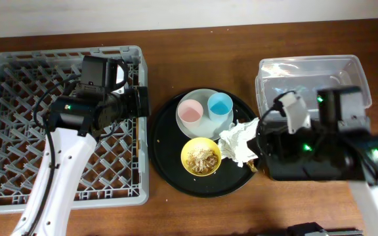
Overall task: Sort waste into correct bins and load items into the dishwasher rack
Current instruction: 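Grasp the crumpled white tissue with the right gripper, then drop the tissue into the clear plastic bin with the right gripper, then grasp the rim of the yellow bowl with the right gripper, then tip the yellow bowl over the black tray to empty the food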
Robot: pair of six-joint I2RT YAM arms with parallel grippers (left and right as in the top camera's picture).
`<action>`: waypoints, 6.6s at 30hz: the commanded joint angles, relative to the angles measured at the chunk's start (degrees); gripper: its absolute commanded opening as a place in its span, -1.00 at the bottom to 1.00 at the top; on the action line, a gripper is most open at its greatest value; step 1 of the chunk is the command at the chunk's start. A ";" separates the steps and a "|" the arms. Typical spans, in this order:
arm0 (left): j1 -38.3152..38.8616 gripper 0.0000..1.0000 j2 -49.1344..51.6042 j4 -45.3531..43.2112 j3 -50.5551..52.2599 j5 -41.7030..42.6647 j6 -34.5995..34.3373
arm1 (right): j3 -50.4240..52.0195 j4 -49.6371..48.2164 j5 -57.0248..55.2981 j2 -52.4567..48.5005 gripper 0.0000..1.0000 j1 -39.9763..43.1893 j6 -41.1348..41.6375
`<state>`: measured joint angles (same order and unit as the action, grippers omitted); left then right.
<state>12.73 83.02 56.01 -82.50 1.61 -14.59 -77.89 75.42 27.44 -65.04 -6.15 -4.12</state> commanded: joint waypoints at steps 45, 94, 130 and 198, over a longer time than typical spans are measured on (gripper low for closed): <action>-0.15 0.99 0.00 -0.07 -0.44 0.59 -0.57 | -17.70 -11.87 -38.60 -35.47 -0.92 2.67 26.25; -0.15 0.99 0.00 -0.04 -0.44 0.59 -0.55 | 0.17 -9.64 -11.15 -32.41 -0.45 -33.57 9.33; -0.15 0.99 0.00 -0.07 -0.44 0.59 -0.57 | 17.44 -28.70 -35.87 -32.61 -0.51 -39.10 24.63; -0.15 0.99 0.00 0.07 -0.44 0.59 -0.57 | 10.78 -5.05 15.19 -22.23 -0.92 34.62 -10.69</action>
<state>12.73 83.02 56.18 -82.50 1.76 -14.59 -70.46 71.90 33.30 -88.62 23.81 -10.31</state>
